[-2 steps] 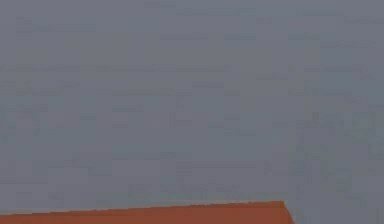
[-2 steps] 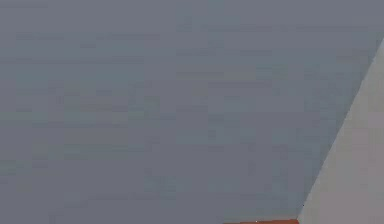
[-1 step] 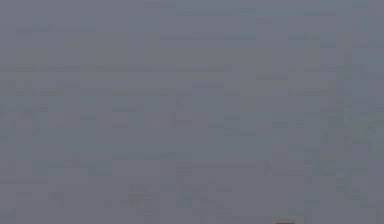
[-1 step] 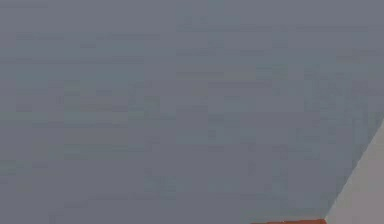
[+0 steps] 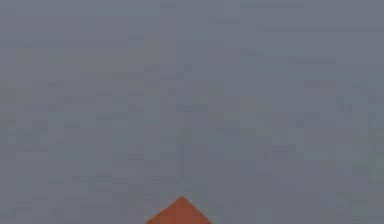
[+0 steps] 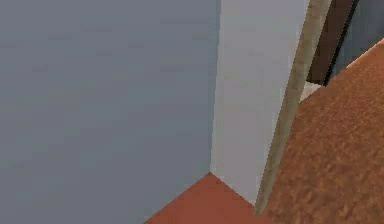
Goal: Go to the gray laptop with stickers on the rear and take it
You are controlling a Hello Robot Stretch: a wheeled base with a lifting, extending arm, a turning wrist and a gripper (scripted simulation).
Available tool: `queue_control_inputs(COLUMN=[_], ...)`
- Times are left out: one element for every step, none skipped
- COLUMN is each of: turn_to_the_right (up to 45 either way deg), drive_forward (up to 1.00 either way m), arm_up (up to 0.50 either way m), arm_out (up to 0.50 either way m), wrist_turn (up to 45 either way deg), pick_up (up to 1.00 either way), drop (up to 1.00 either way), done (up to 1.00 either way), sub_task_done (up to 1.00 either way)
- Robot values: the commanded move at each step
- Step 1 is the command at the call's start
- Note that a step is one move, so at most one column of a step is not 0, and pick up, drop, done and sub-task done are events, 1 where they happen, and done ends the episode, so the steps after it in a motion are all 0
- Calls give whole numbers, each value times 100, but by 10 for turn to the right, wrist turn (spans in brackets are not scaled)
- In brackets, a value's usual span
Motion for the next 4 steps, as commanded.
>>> queue_control_inputs(turn_to_the_right=[0,-450,-390,0], drive_forward=[20,0,0,40], arm_up=[0,0,0,0], arm_out=[0,0,0,0], wrist_turn=[0,0,0,0], pick_up=[0,0,0,0], drop=[0,0,0,0], done=[0,0,0,0], sub_task_done=[0,0,0,0])
